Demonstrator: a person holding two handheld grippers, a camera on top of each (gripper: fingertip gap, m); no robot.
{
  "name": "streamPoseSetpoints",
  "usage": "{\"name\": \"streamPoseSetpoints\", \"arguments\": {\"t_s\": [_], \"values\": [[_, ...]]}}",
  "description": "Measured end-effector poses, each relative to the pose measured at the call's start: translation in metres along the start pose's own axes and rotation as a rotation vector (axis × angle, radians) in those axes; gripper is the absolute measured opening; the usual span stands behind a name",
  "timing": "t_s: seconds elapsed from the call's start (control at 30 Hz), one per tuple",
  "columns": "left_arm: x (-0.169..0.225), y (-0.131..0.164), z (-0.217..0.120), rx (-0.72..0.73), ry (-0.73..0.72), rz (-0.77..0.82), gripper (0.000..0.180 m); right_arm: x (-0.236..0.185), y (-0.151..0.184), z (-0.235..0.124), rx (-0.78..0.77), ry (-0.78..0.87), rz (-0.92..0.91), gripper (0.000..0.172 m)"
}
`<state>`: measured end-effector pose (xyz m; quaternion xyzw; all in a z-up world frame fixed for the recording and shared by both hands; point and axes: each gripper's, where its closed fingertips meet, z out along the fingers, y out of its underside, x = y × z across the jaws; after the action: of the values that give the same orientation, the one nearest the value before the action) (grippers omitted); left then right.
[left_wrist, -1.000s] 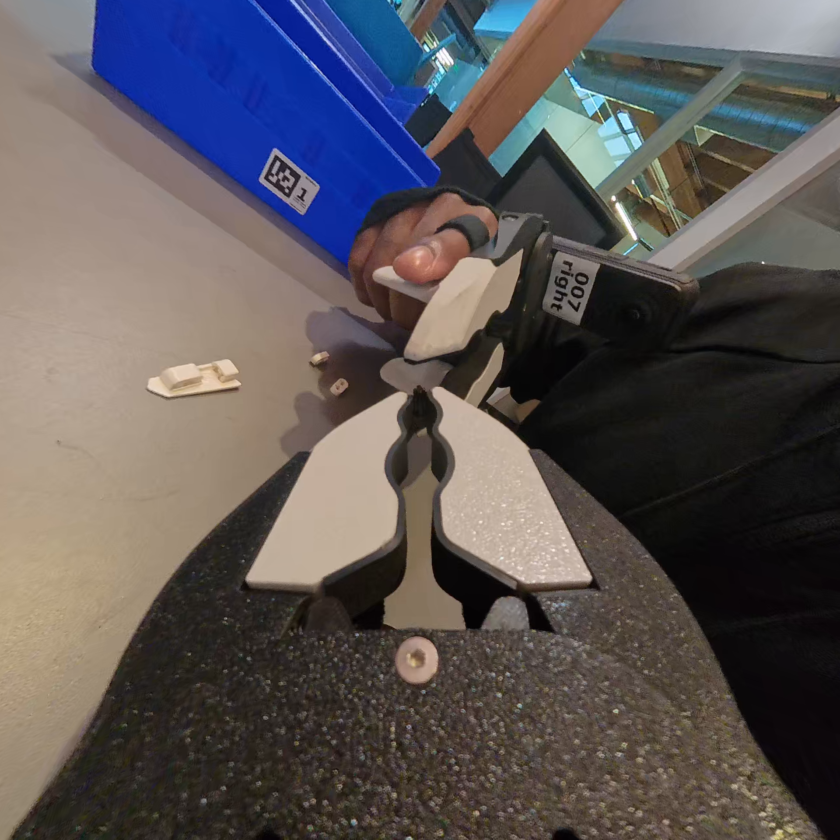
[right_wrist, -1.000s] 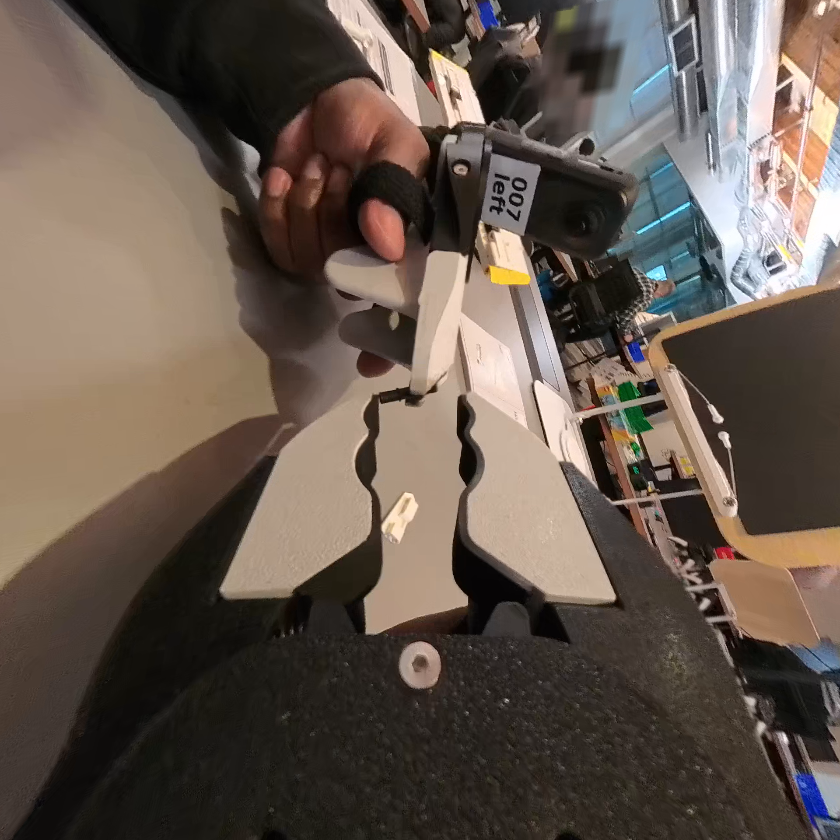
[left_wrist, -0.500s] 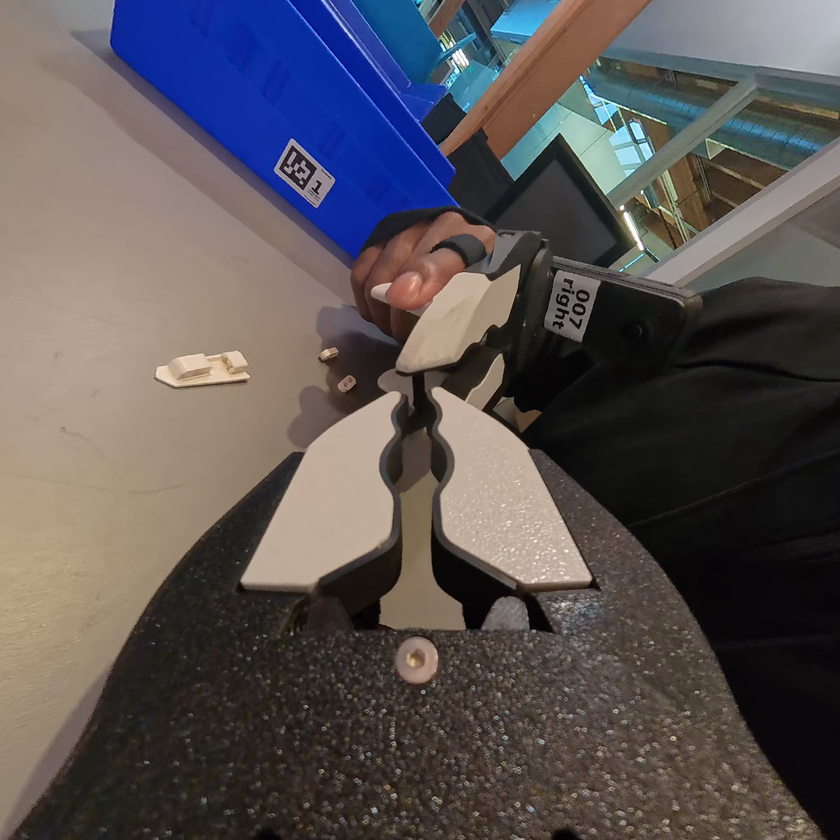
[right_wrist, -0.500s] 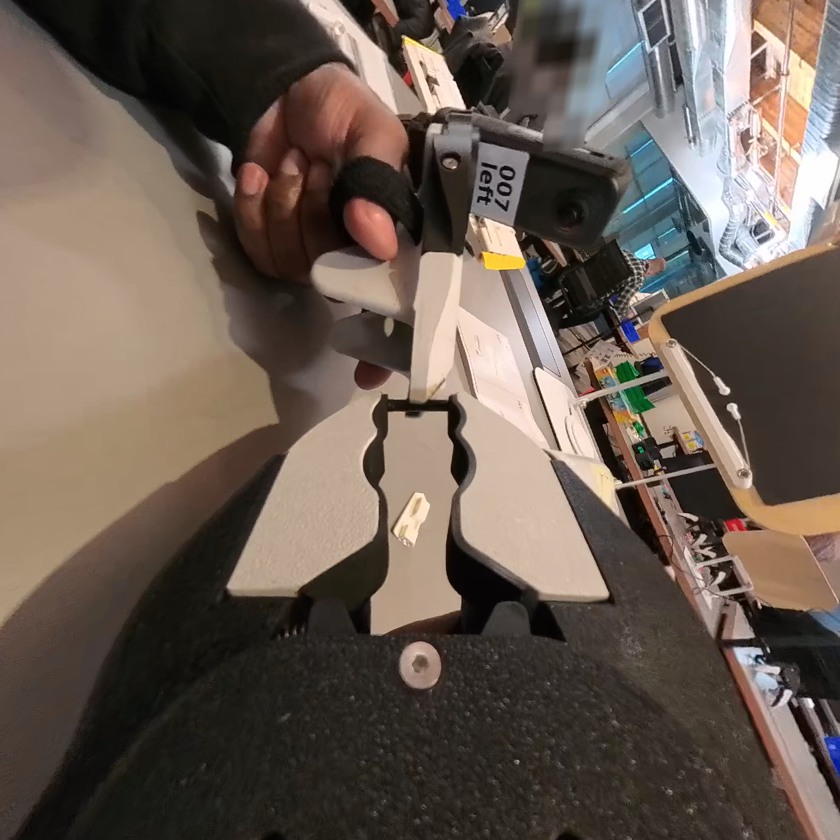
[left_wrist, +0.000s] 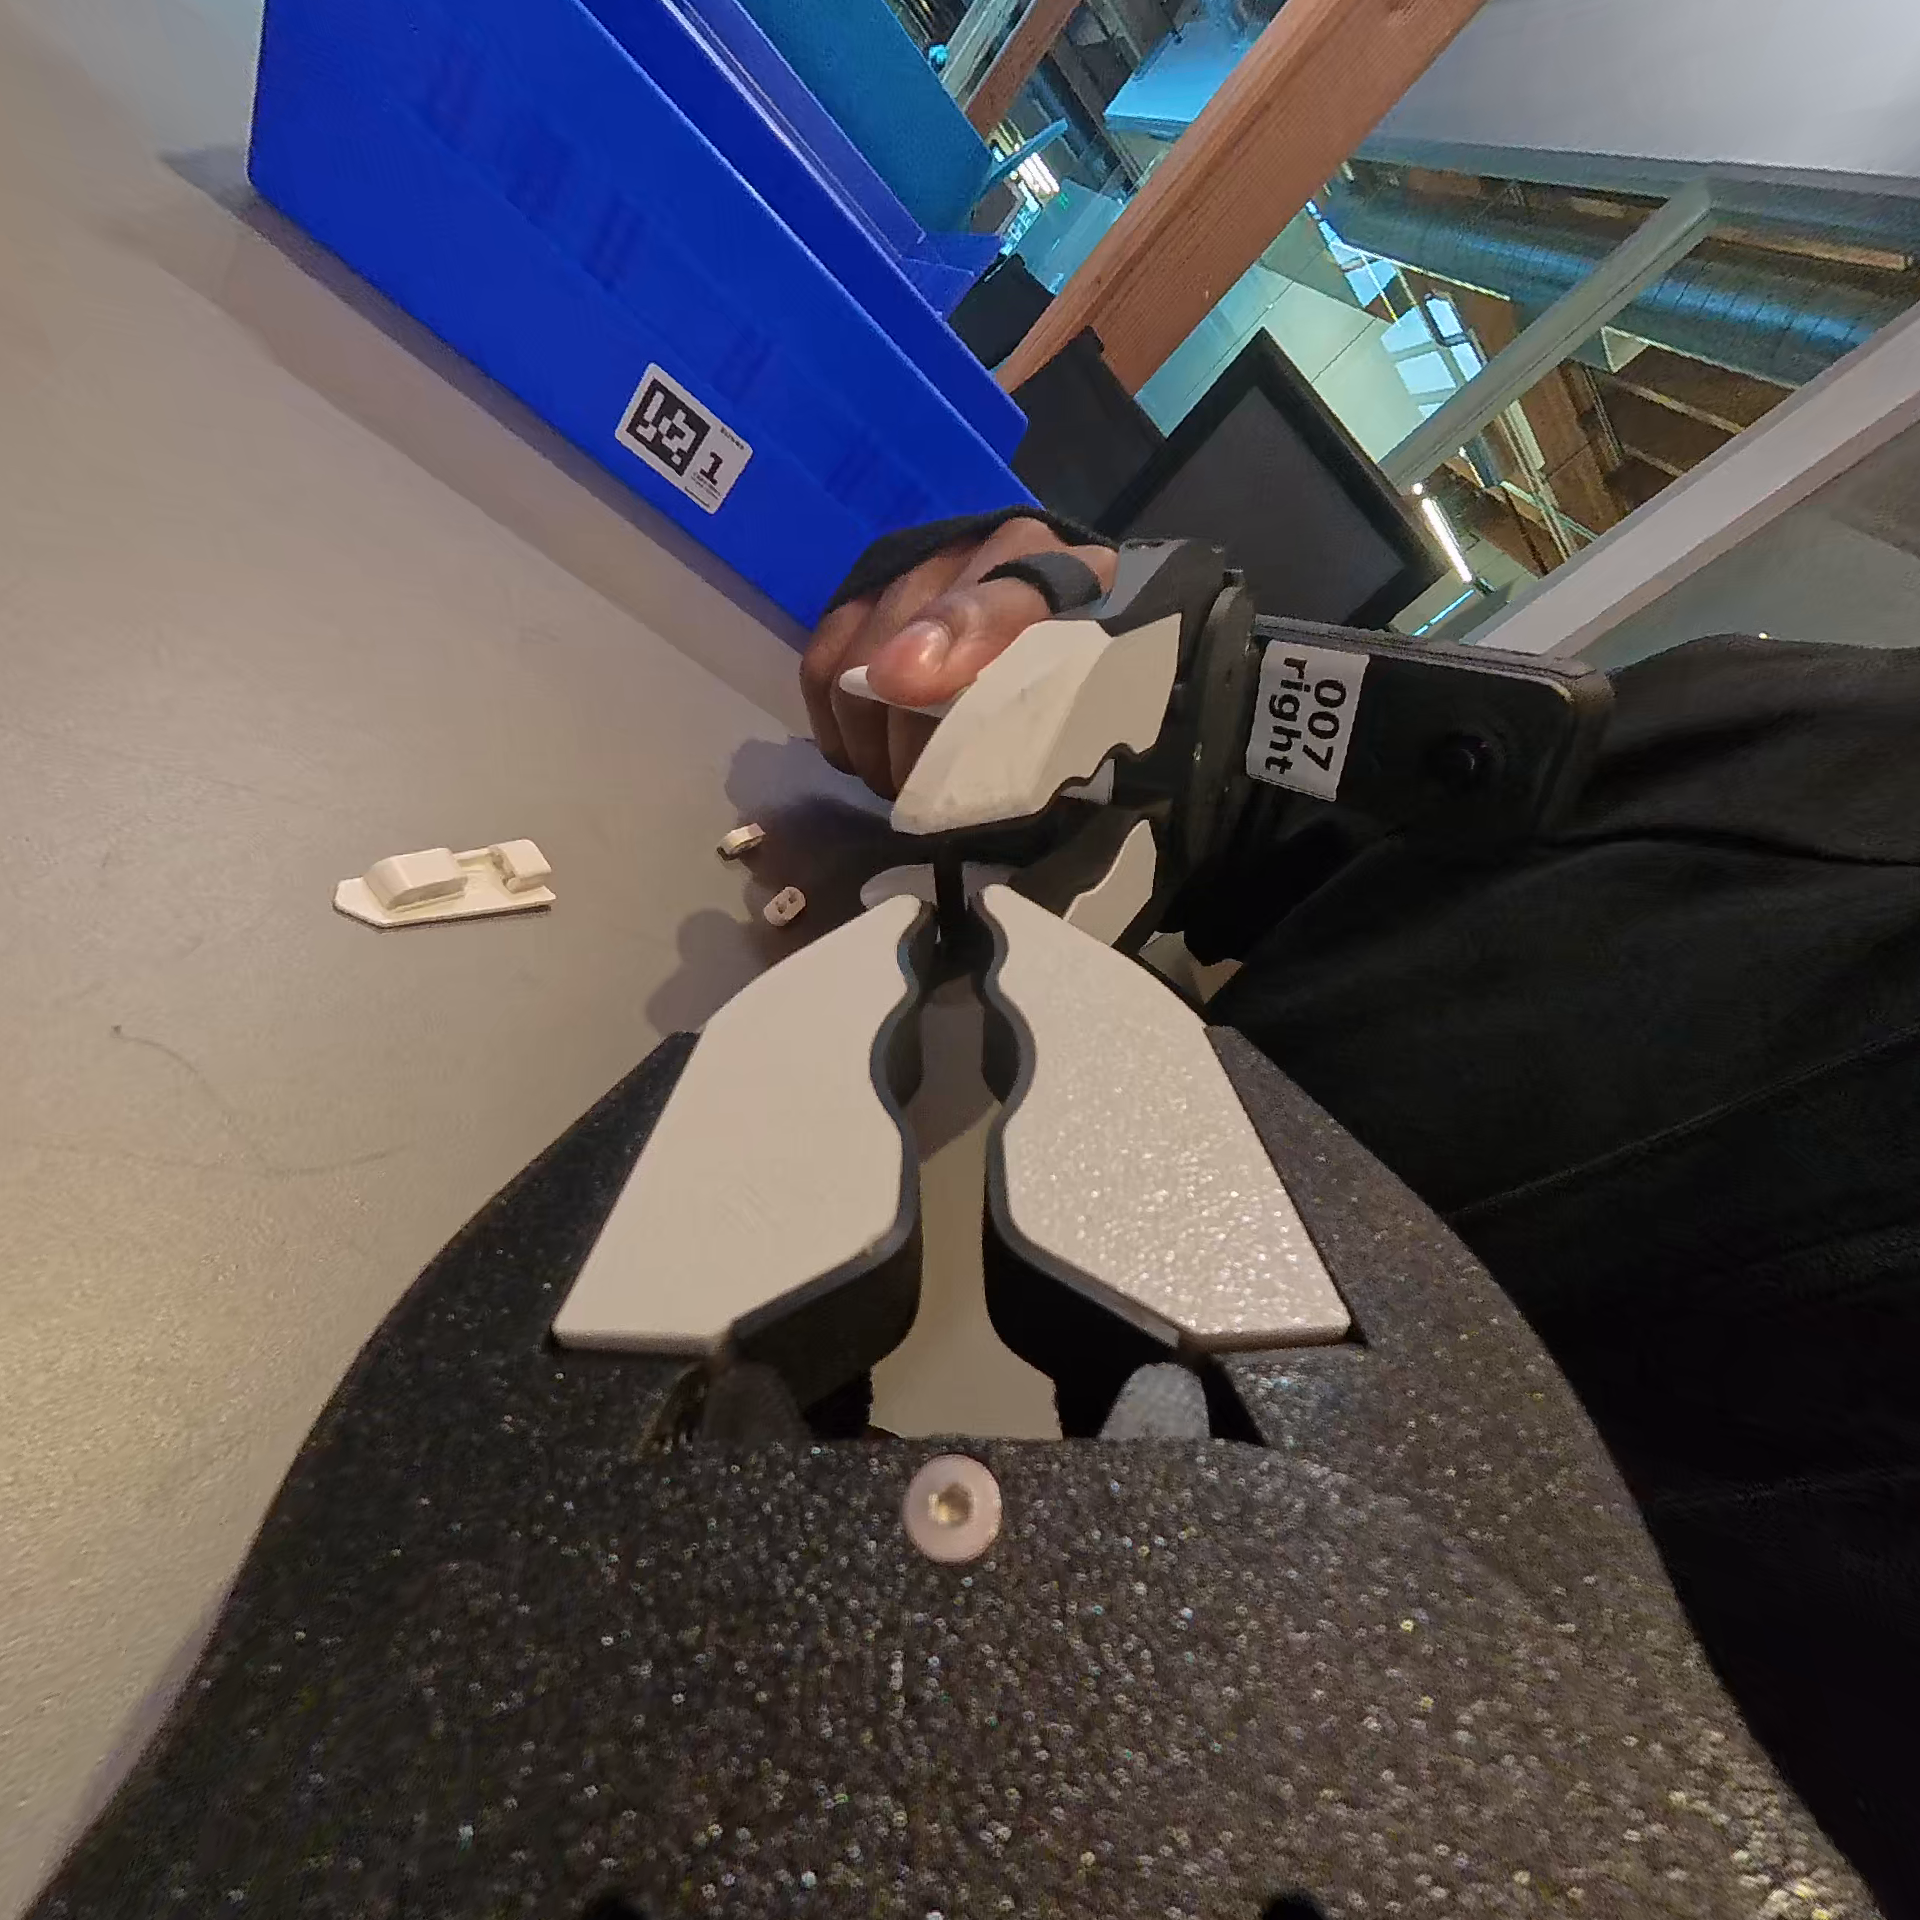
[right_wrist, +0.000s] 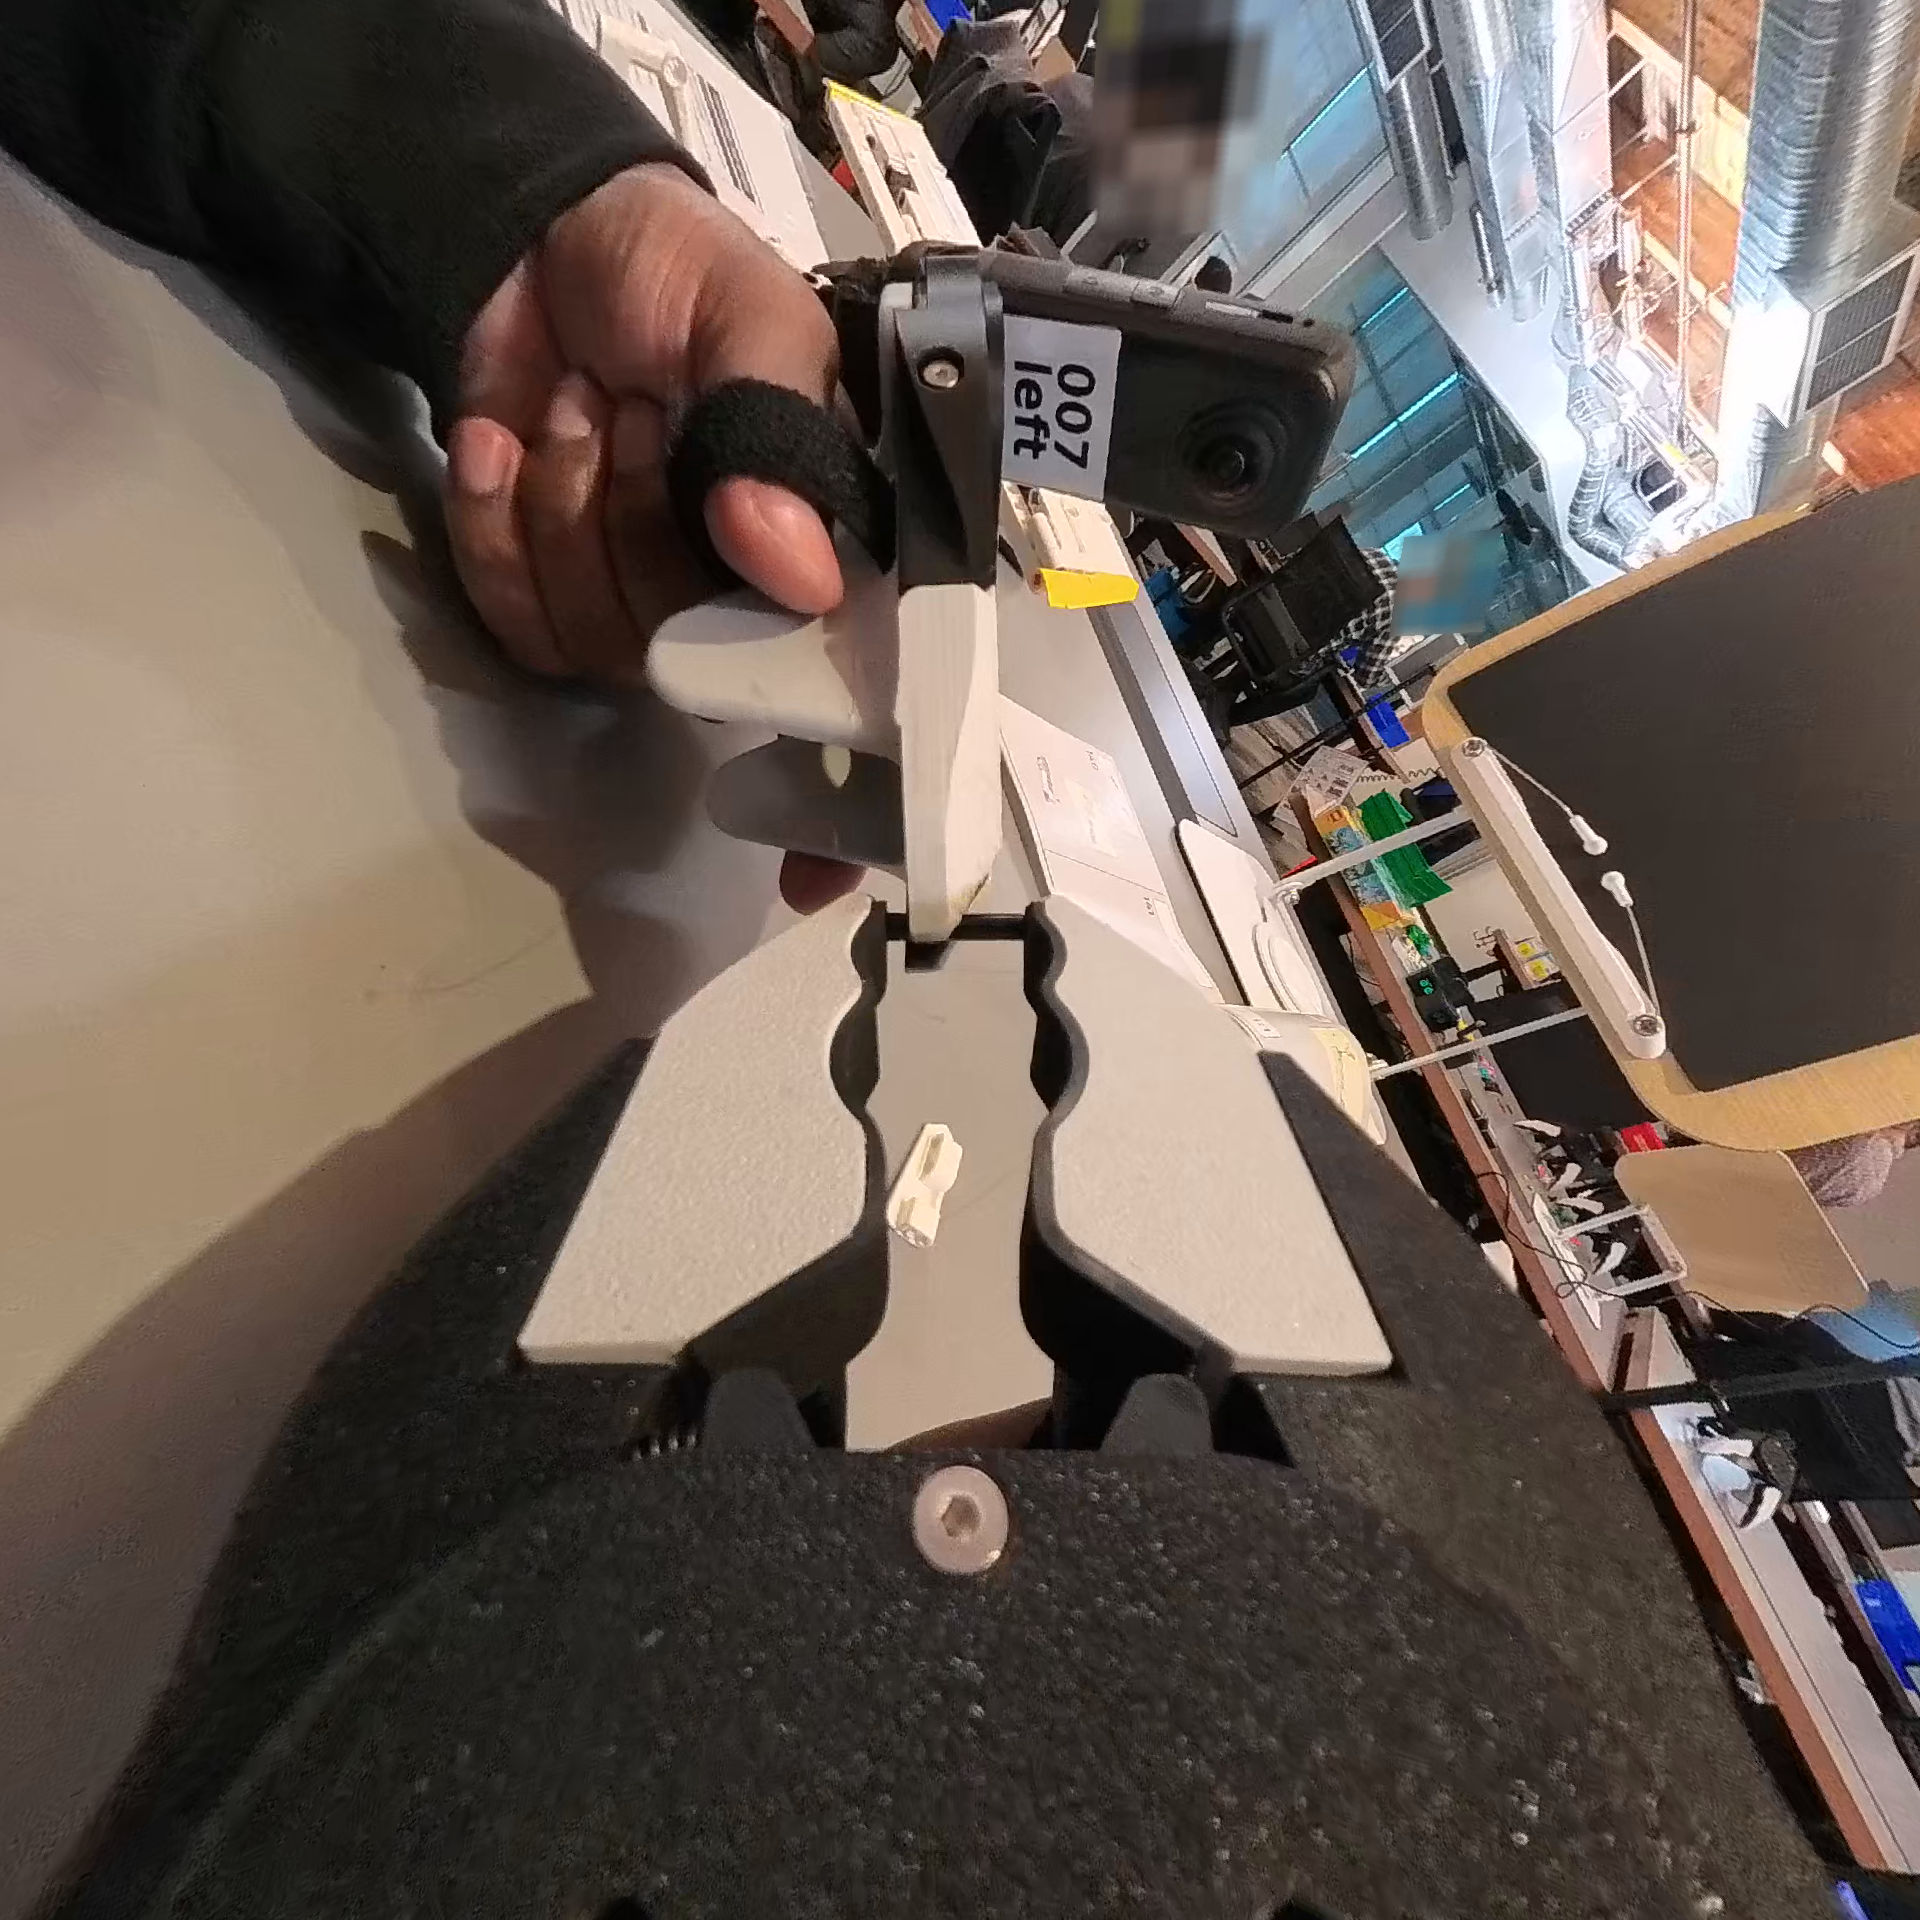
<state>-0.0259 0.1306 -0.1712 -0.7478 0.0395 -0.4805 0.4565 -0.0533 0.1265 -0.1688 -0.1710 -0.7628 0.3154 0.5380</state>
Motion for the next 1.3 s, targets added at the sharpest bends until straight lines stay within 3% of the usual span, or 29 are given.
{"name": "streamPoseSetpoints", "arguments": {"t_s": [0.17, 0.4, 0.57, 0.83, 1.07, 1.3], "values": [[-0.005, -0.004, 0.000, 0.030, -0.069, 0.049, 0.005, 0.002, 0.007, -0.004, -0.054, -0.020, 0.060, 0.026], [-0.016, 0.001, 0.000, -0.021, -0.199, 0.168, 0.005, 0.001, 0.064, -0.052, -0.401, -0.053, 0.388, 0.025], [-0.015, 0.014, 0.009, -0.105, -0.225, 0.230, 0.005, -0.013, 0.097, -0.066, -0.596, -0.066, 0.476, 0.015], [-0.019, 0.020, 0.011, -0.145, -0.253, 0.216, 0.005, -0.025, 0.106, -0.056, -0.595, -0.165, 0.564, 0.011], [-0.022, 0.023, 0.012, -0.166, -0.281, 0.221, 0.005, -0.023, 0.096, -0.052, -0.566, -0.178, 0.689, 0.013], [-0.022, 0.024, 0.012, -0.169, -0.279, 0.214, 0.005, -0.026, 0.104, -0.044, -0.640, -0.130, 0.753, 0.009]]}}
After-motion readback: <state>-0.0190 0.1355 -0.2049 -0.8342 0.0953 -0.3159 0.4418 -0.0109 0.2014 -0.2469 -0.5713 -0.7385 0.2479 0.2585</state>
